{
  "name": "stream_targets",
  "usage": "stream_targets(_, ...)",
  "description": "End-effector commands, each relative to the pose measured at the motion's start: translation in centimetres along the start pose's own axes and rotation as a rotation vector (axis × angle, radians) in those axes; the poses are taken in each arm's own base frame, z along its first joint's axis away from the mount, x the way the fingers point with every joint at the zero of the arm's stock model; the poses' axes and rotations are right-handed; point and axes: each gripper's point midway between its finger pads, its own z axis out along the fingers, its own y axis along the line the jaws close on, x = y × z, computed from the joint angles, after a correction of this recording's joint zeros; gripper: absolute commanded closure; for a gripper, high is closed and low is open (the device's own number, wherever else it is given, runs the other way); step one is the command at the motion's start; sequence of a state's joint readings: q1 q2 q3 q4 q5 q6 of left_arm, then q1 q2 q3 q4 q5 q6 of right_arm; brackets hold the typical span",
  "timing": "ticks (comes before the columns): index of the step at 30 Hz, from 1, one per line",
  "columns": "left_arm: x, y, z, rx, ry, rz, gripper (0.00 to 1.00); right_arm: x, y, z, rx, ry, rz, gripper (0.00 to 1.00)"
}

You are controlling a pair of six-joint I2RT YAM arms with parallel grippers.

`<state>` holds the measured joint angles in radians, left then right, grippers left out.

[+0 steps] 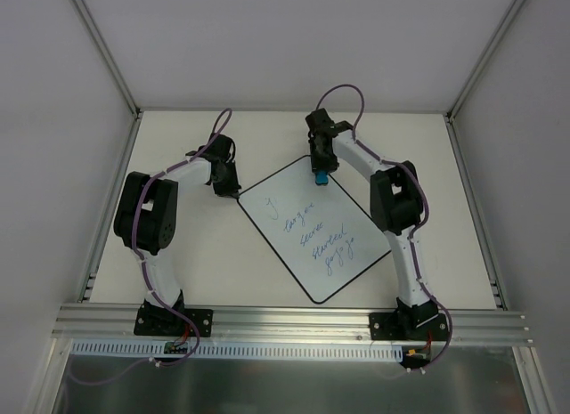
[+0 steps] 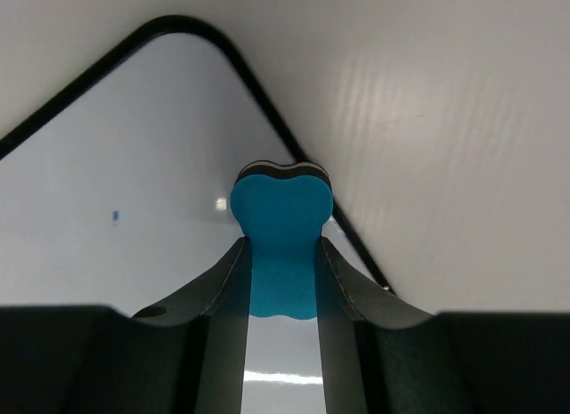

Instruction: Erase the whiteboard

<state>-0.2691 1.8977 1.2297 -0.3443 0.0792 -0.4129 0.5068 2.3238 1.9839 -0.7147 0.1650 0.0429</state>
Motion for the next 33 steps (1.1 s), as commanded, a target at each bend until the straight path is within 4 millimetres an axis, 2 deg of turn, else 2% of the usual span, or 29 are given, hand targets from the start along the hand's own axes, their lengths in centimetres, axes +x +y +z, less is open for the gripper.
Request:
stream_targets(1,4.2,1.1,1.0,-0.046,0.139,-0.02,1.0,2.0,-3.4,0.7,0.138,0.097,0.048,1.0)
stream_targets(6,4.2,1.0,1.0,-0.043,0.139,-0.017,1.0,1.6,-2.4,1.1,0.099,0.102,0.027,1.0)
stream_targets(10,4.2,1.0,1.0,-0.04,0.14,-0.02,1.0,0.7,0.3,0.8,0.045,0.077,-0.031,1.0)
stream_targets(14,4.1,0.9,0.9,-0.036,0.139,-0.022,1.0,1.1,3.4,1.1,-0.022,0.082,-0.09,1.0)
stream_targets(21,4.1,0.8,0.9,-0.032,0.141,-0.028,1.0,4.6,9.6,1.1,-0.173,0.147,-0.239,1.0)
stream_targets(22,4.1,0.7,0.9,-0.032,0.141,-0.03,1.0,5.5,11.2,0.7,-0.217,0.162,-0.264,1.0)
stream_targets(25,4.1,0.6,0.9,-0.03,0.14,-0.036,1.0,7.6,13.9,-0.1,-0.282,0.192,-0.326,1.0)
stream_targets(30,4.1,0.8,1.0,-0.035,0.143,-0.053,1.0,9.3,16.5,-1.4,-0.345,0.209,-0.359,1.0)
stream_targets(32,4.1,0.9,1.1,-0.037,0.145,-0.068,1.0,9.9,16.6,-1.5,-0.34,0.215,-0.36,1.0)
stream_targets(33,4.0,0.8,1.1,-0.037,0.142,-0.077,1.0,9.6,16.3,-2.0,-0.324,0.199,-0.355,1.0)
